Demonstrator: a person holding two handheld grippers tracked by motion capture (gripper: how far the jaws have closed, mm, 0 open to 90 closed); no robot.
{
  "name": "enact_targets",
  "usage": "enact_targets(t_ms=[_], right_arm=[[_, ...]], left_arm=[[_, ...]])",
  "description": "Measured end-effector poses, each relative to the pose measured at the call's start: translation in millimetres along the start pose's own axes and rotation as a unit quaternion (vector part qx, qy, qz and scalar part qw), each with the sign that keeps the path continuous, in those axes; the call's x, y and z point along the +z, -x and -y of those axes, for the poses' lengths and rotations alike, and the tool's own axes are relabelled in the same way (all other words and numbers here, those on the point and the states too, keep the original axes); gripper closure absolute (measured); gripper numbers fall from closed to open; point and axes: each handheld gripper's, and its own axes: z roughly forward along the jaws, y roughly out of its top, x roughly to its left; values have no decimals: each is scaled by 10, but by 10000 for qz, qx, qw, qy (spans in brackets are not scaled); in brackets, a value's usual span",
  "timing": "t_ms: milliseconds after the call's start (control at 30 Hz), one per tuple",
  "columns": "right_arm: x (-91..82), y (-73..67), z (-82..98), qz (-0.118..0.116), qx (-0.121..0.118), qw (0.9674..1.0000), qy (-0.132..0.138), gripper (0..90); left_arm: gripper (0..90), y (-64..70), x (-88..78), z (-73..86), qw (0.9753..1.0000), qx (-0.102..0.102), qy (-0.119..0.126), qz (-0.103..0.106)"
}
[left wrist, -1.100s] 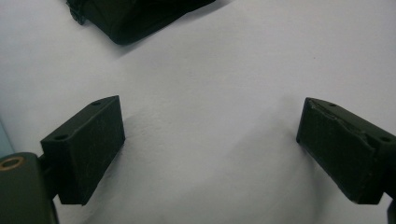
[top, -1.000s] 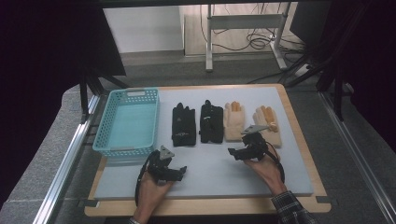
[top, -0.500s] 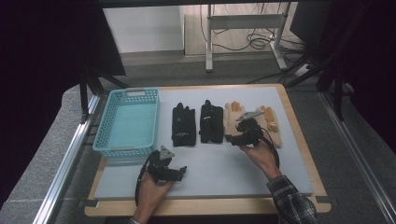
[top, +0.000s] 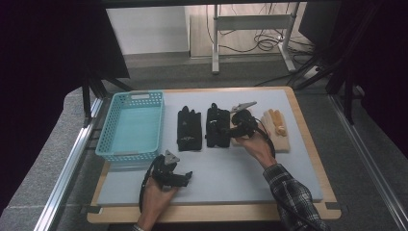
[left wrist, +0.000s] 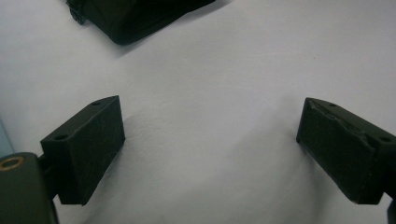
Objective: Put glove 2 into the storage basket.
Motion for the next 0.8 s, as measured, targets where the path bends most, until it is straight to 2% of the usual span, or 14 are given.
enact_targets(t_ms=[233, 367, 433, 500, 600, 633, 667, 733, 767, 800], right_arm=[[164, 49, -120, 49, 46, 10000, -43, 274], [355, 71, -174, 79, 24, 9998, -205, 229], [386, 71, -175, 76, 21, 9997, -237, 223], [518, 72, -160, 129, 34, 9994, -332, 208], [604, 68, -137, 110, 48, 9991, -415, 204], [695, 47, -113, 169, -44, 9981, -589, 198], [733, 37, -106, 179, -66, 9978, -629, 195], [757, 30, -105, 201, -59, 9978, -625, 201], [775, 25, -113, 235, 17, 9978, -619, 250], [775, 25, -113, 235, 17, 9978, -619, 250]], left_arm=[[79, -1, 1, 0, 10000, -5, 2, 4], [79, 0, 1, 0, 10000, -11, 8, 7], [79, -1, 0, 0, 10000, -7, -2, 3], [79, 0, 1, 0, 10000, -12, 3, 8], [79, -1, 1, 0, 10000, -8, 4, 7], [79, -1, 0, 0, 10000, -10, 5, 8], [79, -1, 0, 0, 10000, -10, 4, 8], [79, -1, 1, 0, 10000, -10, 6, 8], [79, -1, 1, 0, 10000, -14, 7, 11], [79, 0, 1, 0, 10000, -9, 9, 6]])
